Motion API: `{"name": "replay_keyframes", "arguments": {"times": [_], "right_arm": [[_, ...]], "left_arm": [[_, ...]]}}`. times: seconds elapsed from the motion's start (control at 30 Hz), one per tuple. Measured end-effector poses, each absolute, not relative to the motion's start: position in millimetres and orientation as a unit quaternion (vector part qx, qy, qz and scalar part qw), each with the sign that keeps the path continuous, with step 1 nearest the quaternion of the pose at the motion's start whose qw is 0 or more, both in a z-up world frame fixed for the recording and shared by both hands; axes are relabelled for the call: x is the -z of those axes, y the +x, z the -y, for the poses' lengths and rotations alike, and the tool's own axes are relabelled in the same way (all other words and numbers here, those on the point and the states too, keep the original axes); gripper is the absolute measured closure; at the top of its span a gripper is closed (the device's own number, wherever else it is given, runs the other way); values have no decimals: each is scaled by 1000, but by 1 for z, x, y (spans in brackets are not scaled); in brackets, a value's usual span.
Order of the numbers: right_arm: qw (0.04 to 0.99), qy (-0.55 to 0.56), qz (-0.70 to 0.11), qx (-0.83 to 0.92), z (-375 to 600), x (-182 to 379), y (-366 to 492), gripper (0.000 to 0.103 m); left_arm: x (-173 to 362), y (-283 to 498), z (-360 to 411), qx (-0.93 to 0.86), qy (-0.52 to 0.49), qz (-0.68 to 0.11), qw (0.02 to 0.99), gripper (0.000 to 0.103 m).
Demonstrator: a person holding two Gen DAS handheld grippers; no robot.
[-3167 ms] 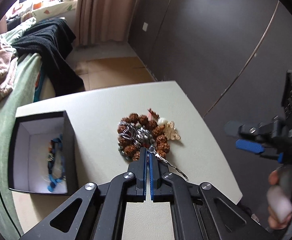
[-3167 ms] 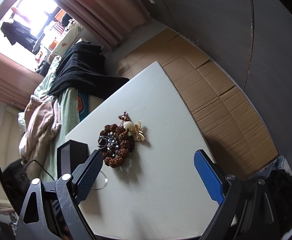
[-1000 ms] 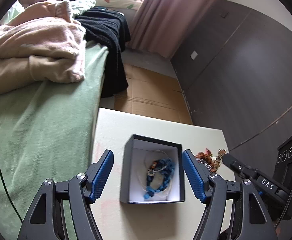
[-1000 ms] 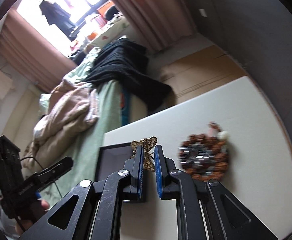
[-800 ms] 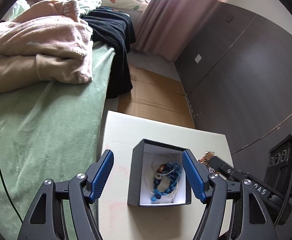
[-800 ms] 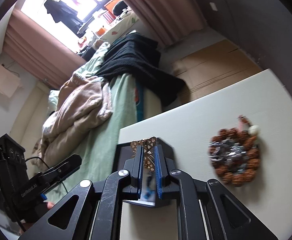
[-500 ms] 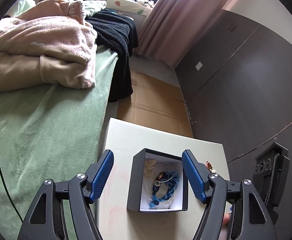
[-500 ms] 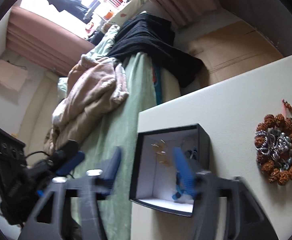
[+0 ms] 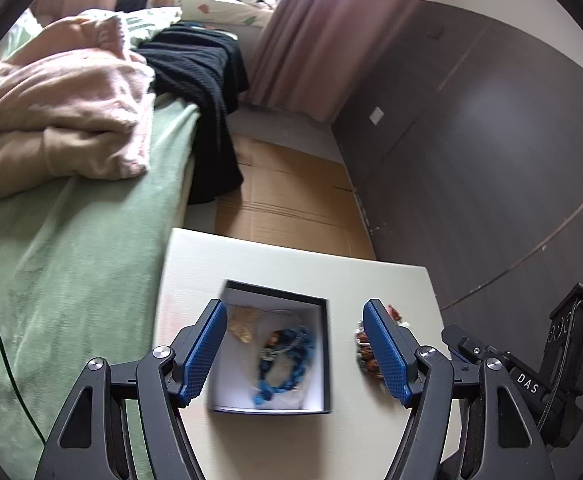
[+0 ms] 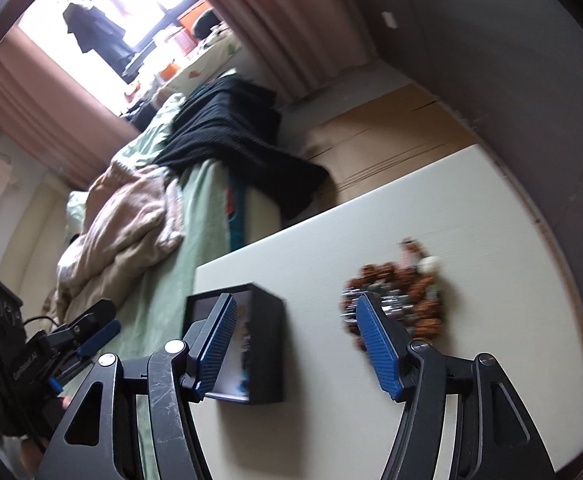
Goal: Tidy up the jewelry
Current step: 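Grasp the brown rudraksha bead bracelets with the left tool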
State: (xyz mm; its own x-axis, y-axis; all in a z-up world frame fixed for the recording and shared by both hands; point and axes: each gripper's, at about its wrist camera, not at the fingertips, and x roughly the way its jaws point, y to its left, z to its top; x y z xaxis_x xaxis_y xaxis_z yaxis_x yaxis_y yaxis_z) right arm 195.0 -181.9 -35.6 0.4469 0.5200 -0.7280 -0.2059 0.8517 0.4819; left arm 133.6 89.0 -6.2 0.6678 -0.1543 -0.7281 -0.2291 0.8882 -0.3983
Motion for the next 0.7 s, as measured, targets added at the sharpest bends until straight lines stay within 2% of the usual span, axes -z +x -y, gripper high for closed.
{"name": "replay_keyframes", "arguments": {"times": [0.4,0.63,0.7], "right_arm": [[821,189,-504,-188,234,48,200,40],[812,211,-519,-165,264,56,205,40],[812,214,-519,-158,273,57,207,40]], "left_arm": [[6,151,-14,18,-176,-405,897,32],[24,171,23,45,-153,-434,887,48],[30,177,32,51,-150,-442,883,50]]}}
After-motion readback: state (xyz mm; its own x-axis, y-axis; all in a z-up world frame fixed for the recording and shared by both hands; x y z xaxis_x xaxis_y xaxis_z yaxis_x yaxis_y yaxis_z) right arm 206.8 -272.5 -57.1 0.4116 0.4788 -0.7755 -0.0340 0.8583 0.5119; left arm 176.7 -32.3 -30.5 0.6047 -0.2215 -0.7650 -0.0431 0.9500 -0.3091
